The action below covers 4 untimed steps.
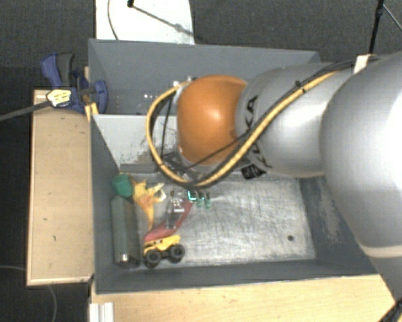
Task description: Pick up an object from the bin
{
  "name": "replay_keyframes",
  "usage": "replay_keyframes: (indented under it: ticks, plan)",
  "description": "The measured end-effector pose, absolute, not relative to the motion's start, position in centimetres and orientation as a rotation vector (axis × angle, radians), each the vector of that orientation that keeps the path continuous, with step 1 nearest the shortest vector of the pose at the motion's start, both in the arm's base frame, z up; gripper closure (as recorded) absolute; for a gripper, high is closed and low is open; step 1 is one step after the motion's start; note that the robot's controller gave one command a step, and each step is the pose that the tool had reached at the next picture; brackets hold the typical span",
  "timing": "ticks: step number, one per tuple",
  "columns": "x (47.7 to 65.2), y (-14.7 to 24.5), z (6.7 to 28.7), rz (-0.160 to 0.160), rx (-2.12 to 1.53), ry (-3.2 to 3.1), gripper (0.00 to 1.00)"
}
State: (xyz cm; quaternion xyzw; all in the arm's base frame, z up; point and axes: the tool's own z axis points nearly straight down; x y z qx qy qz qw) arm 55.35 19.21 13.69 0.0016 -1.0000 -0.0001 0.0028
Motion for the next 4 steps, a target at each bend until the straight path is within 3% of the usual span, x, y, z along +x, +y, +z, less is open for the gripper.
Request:
replay_keyframes:
  ticks: [1,2,3,4]
  plan:
    - [55.6,19.1,14.1,-0.002,-0.002,-3.144,0.0]
    - [59.0,17.5,7.3,-0.009,0.017,-3.146,1.0]
    - [59.0,17.5,7.3,-0.009,0.015,-3.146,1.0]
    - [58.2,17.6,10.4,-0.001,0.042,-3.141,1.0]
